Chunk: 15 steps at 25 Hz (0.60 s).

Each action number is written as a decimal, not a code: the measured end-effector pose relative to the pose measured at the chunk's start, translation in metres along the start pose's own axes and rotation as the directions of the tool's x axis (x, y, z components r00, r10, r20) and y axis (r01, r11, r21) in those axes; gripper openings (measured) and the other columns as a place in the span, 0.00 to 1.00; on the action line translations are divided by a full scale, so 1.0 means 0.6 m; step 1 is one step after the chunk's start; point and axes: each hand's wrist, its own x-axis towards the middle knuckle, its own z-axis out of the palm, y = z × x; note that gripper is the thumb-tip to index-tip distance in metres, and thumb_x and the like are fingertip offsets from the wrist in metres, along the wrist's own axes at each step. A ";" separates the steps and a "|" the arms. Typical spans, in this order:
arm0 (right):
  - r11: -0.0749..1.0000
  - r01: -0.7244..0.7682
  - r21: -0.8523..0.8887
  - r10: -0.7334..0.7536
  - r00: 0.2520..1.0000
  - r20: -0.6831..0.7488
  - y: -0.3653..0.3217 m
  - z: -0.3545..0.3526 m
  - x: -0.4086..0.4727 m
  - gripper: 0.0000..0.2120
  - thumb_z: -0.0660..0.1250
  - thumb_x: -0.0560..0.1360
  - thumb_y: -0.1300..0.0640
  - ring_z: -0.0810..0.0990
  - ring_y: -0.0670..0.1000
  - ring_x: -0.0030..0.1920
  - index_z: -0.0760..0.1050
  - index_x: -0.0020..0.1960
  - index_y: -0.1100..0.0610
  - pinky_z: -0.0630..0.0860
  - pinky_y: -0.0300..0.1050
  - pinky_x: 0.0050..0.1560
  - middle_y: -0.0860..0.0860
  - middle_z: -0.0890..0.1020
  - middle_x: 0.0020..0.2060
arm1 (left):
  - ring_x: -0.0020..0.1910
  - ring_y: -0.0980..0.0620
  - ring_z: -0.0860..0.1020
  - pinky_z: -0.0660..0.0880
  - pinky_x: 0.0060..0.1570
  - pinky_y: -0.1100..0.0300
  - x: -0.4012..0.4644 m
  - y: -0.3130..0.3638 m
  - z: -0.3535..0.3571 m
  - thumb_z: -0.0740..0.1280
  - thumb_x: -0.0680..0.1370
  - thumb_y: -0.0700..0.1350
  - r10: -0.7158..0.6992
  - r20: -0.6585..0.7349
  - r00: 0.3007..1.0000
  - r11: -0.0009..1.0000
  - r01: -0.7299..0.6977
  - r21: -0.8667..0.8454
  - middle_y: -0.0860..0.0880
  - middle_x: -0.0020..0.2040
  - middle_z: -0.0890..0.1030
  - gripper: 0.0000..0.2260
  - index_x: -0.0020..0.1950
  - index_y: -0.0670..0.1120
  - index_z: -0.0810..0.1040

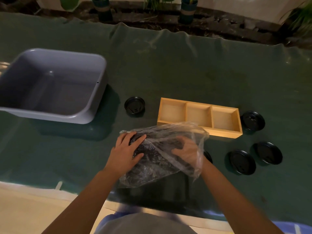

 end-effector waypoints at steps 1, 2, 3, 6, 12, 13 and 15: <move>1.000 -0.001 0.027 0.001 1.000 -0.017 0.003 -0.016 -0.006 0.22 0.69 0.71 0.59 0.74 0.54 0.61 0.70 0.65 0.57 0.73 0.50 0.63 0.52 0.75 0.61 | 0.71 0.43 0.57 0.71 0.61 0.39 0.000 0.000 0.000 0.65 0.74 0.55 0.000 -0.004 1.000 1.000 0.000 -0.008 0.47 0.72 0.64 0.28 0.72 0.60 0.60; 0.995 -0.008 0.098 0.013 0.999 -0.052 0.008 -0.036 -0.015 0.21 0.69 0.71 0.61 0.76 0.53 0.58 0.72 0.63 0.56 0.75 0.49 0.59 0.51 0.77 0.59 | 0.71 0.42 0.57 0.71 0.61 0.39 0.002 0.001 0.000 0.66 0.74 0.55 -0.003 -0.008 1.000 1.000 0.003 -0.015 0.47 0.72 0.64 0.28 0.72 0.59 0.61; 0.972 -0.015 0.234 0.035 0.996 -0.082 0.017 -0.059 -0.025 0.19 0.69 0.71 0.62 0.79 0.53 0.56 0.74 0.61 0.55 0.78 0.48 0.54 0.51 0.79 0.57 | 0.71 0.42 0.58 0.71 0.61 0.39 0.002 0.001 0.000 0.66 0.74 0.55 -0.009 -0.009 1.000 1.000 0.009 -0.018 0.46 0.72 0.64 0.27 0.71 0.59 0.61; 0.731 0.001 0.682 0.127 0.982 -0.138 0.046 -0.142 -0.047 0.15 0.63 0.73 0.68 0.83 0.50 0.47 0.78 0.53 0.53 0.82 0.42 0.40 0.52 0.83 0.48 | 0.71 0.43 0.57 0.70 0.61 0.39 0.005 0.002 0.001 0.66 0.74 0.55 -0.023 0.000 1.000 1.000 0.023 -0.019 0.47 0.72 0.64 0.28 0.72 0.60 0.60; 0.424 0.175 0.889 0.144 0.956 -0.257 0.052 -0.224 0.006 0.14 0.60 0.73 0.68 0.82 0.48 0.45 0.79 0.47 0.53 0.82 0.44 0.42 0.47 0.85 0.41 | 0.71 0.42 0.57 0.70 0.62 0.37 0.003 0.003 0.002 0.67 0.73 0.54 -0.021 -0.001 1.000 0.999 0.021 -0.032 0.46 0.72 0.64 0.28 0.72 0.59 0.61; 0.408 0.185 0.894 0.123 0.959 -0.254 0.043 -0.223 0.027 0.14 0.61 0.73 0.68 0.83 0.49 0.46 0.78 0.49 0.53 0.82 0.45 0.43 0.48 0.85 0.43 | 0.71 0.42 0.57 0.69 0.62 0.37 0.003 0.003 0.001 0.67 0.73 0.54 -0.022 0.003 1.000 0.999 0.022 -0.030 0.47 0.72 0.64 0.28 0.72 0.59 0.61; 0.452 0.171 0.875 0.079 0.970 -0.231 0.017 -0.211 0.078 0.15 0.63 0.73 0.68 0.82 0.50 0.48 0.76 0.55 0.53 0.81 0.45 0.43 0.50 0.83 0.48 | 0.71 0.42 0.56 0.69 0.63 0.38 0.004 0.004 -0.001 0.67 0.73 0.54 -0.025 0.009 1.000 0.999 0.026 -0.031 0.47 0.72 0.63 0.28 0.72 0.59 0.61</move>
